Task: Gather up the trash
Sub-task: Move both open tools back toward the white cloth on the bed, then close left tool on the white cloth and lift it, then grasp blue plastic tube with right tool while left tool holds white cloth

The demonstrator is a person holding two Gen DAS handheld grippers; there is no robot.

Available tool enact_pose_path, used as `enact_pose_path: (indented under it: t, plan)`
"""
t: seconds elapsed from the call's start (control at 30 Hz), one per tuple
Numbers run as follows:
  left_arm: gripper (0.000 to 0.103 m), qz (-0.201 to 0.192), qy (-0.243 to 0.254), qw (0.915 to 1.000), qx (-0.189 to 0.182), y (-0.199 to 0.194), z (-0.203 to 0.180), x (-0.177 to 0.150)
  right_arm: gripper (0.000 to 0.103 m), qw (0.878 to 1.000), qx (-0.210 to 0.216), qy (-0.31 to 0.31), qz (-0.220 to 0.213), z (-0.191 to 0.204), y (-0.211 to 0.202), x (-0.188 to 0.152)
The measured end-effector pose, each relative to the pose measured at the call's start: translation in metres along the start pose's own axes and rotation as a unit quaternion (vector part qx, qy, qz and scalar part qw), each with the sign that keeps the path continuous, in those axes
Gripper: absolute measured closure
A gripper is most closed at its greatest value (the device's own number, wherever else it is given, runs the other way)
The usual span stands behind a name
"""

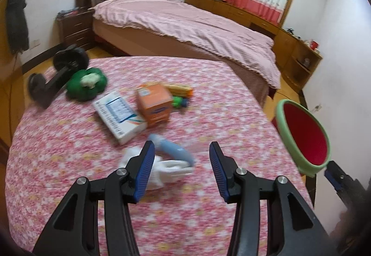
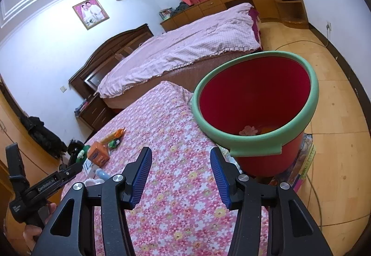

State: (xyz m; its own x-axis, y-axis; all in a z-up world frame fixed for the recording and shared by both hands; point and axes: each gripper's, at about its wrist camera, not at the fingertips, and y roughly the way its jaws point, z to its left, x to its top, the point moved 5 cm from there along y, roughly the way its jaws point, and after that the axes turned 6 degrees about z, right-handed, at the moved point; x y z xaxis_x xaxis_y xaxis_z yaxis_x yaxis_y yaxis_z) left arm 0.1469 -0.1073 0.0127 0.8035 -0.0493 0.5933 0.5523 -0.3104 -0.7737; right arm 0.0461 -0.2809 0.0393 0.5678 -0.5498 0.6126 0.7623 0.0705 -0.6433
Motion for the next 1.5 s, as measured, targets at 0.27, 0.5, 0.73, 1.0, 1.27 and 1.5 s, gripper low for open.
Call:
enact_pose_path:
  t: [0.27,0.5,0.73,1.0,1.27,1.5]
  plan:
    - [0.054,0.015,-0.034,0.9987,0.034,0.016,0.038,-0.007,0.049,1.0,-0.001,-0.004,0.011,0.006,0.007,-0.006]
    - [0.054,0.035,-0.052,0.9977,0.025,0.031,0.045,-0.02,0.049,1.0,-0.001,-0.008,0.019,0.01,0.012,-0.008]
    - [0.053,0.049,-0.053,0.9972,0.019,0.042,0.037,-0.034,0.049,1.0,0.0,-0.011,0.024,0.012,0.014,-0.01]
    - [0.066,0.037,-0.04,0.9985,0.006,0.038,0.037,-0.037,0.049,1.0,-0.001,-0.016,0.026,0.019,0.012,-0.011]
    - [0.072,0.005,-0.04,0.9991,-0.011,0.0,0.046,-0.026,0.049,0.999,0.01,-0.045,0.028,0.048,0.009,-0.017]
    - [0.072,-0.035,-0.052,0.9977,0.024,-0.034,0.081,-0.013,0.049,0.995,0.022,-0.086,0.041,0.083,0.019,-0.024]
